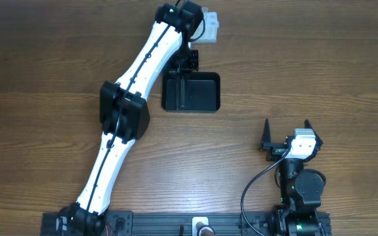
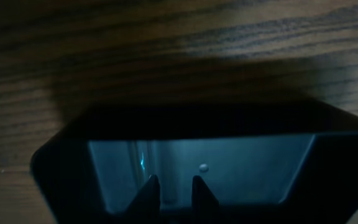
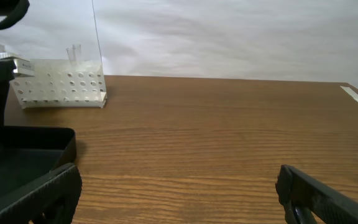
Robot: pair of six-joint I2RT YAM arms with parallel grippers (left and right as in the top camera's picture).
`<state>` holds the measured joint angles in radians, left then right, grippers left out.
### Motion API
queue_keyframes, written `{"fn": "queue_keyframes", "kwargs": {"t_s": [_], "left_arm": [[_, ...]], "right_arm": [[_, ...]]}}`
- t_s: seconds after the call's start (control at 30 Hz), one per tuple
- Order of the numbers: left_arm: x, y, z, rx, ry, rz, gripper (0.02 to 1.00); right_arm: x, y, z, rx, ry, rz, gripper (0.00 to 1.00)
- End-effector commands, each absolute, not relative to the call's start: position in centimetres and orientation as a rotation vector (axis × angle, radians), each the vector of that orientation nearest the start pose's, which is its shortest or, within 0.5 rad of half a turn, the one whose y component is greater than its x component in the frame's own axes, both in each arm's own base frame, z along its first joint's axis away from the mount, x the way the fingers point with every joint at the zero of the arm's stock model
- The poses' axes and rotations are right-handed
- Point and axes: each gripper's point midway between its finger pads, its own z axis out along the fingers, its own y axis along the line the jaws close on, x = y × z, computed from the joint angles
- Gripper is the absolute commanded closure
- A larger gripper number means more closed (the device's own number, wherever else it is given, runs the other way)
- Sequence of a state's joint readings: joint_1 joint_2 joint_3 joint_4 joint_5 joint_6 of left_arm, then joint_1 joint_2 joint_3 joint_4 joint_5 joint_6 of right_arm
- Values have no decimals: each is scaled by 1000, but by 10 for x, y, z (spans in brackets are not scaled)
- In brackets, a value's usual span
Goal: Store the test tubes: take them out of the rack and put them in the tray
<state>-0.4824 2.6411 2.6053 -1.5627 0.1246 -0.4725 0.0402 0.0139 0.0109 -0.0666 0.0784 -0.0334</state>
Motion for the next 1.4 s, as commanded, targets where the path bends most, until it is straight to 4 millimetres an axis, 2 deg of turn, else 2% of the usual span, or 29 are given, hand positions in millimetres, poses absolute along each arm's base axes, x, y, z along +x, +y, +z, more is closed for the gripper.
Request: {"fn": "queue_keyframes", "kwargs": {"t_s": [0.03, 0.6, 0.8, 1.0, 1.03, 1.1, 1.17, 1.4], "left_arm": [[428, -253, 45, 16, 3211, -187, 978], [426, -253, 17, 13, 3254, -155, 976], [429, -256, 15, 20, 3242, -164, 974], [430, -257, 15, 22, 3236, -168, 879], [430, -257, 15, 22, 3236, -168, 831], [430, -257, 15, 22, 3236, -168, 676], [430, -257, 15, 21, 3236, -168, 627], [427, -260, 21, 35, 3237, -168, 612]], "right_arm": [[246, -1, 158, -7, 1641, -48, 9], [246, -1, 158, -8, 1641, -48, 9], [246, -1, 158, -7, 1641, -48, 9], [246, -1, 158, -8, 1641, -48, 9], [246, -1, 158, -8, 1641, -48, 9], [246, -1, 158, -7, 1641, -48, 9], [246, -1, 158, -7, 1641, -48, 9], [246, -1, 158, -8, 1641, -48, 7]]}}
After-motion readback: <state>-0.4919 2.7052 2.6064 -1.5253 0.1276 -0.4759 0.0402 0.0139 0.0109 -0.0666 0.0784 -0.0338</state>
